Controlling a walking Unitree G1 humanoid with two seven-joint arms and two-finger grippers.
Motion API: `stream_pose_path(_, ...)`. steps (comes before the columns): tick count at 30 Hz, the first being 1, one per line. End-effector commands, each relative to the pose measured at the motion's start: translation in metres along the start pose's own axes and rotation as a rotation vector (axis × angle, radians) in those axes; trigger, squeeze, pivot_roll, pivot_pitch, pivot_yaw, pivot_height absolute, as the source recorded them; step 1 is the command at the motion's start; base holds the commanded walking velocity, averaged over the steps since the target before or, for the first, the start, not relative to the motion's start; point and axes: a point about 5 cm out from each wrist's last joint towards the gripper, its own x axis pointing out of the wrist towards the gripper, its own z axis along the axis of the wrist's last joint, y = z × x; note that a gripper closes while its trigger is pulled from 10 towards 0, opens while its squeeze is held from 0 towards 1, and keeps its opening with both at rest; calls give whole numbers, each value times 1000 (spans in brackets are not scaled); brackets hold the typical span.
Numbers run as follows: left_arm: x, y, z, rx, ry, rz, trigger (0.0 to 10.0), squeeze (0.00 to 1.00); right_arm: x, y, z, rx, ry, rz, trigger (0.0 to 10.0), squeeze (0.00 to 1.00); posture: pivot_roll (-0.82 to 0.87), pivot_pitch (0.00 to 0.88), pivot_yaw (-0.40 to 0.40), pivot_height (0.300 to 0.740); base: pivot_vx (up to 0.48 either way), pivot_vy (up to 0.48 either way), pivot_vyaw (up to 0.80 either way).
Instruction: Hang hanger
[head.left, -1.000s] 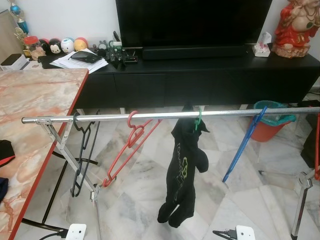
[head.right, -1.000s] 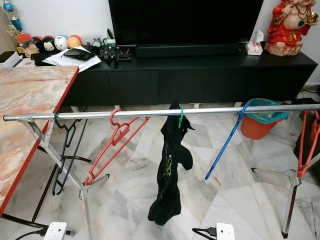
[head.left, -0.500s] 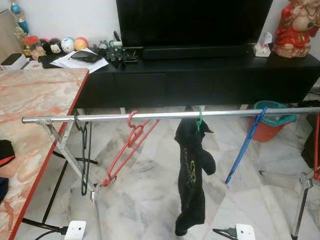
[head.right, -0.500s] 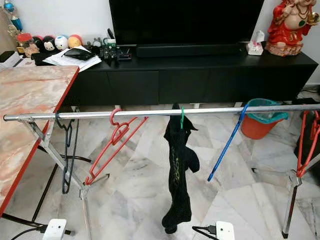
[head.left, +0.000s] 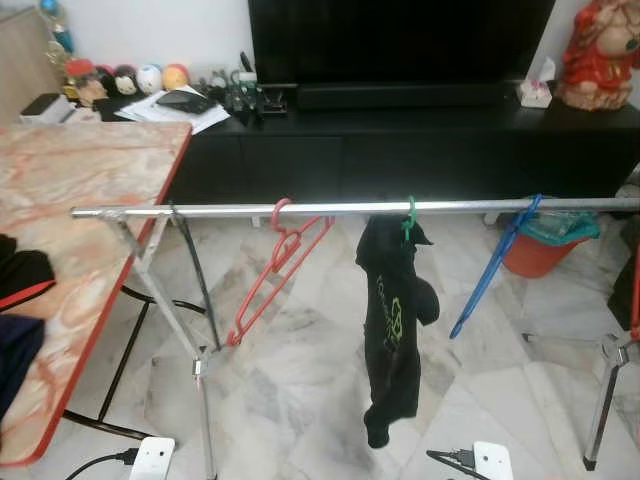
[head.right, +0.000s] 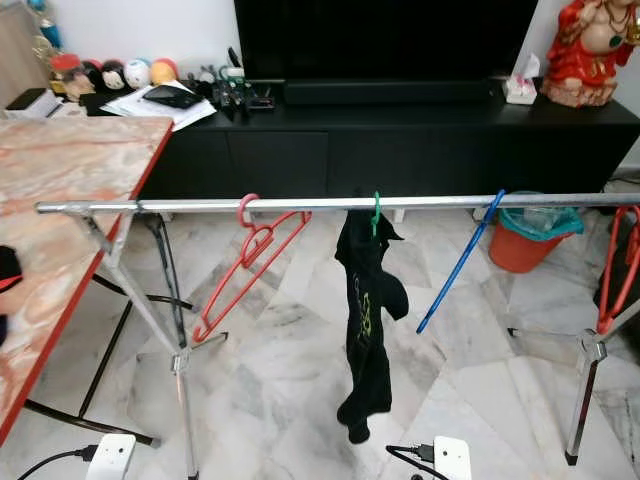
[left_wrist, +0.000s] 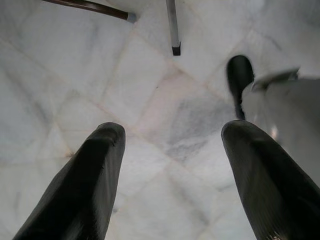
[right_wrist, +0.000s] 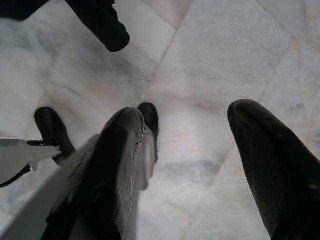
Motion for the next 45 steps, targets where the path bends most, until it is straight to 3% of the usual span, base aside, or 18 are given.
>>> stream_pose_path(1, 0, 2, 2, 7, 2, -1, 10000, 0, -1, 1, -6, 7, 18, 1, 10000, 0, -123, 0, 45, 740, -296, 0, 0)
stream_pose_path(20, 0, 3, 0, 24, 8, -3, 10000, 0, -1, 2, -8, 2, 23, 1, 10000, 0, -125, 0, 50, 740, -293, 0, 0)
stream_pose_path(25, 0, 5, 0, 63, 14, 2, 10000, 0, -1, 3, -9, 9, 22, 0, 10000, 0, -125, 0, 50, 740, 0, 0, 0)
stream_pose_path(36, 0, 3, -2, 22, 4, -11, 10000, 0, -1, 2, -10, 12, 22, -7, 10000, 0, -119, 0, 37, 740, 0, 0, 0)
stream_pose_path(45, 0, 1, -2, 67, 16, -15, 10000, 0, -2, -4, -12, -21, 40, -60, 10000, 0, -133, 0, 41, 740, 0, 0, -367)
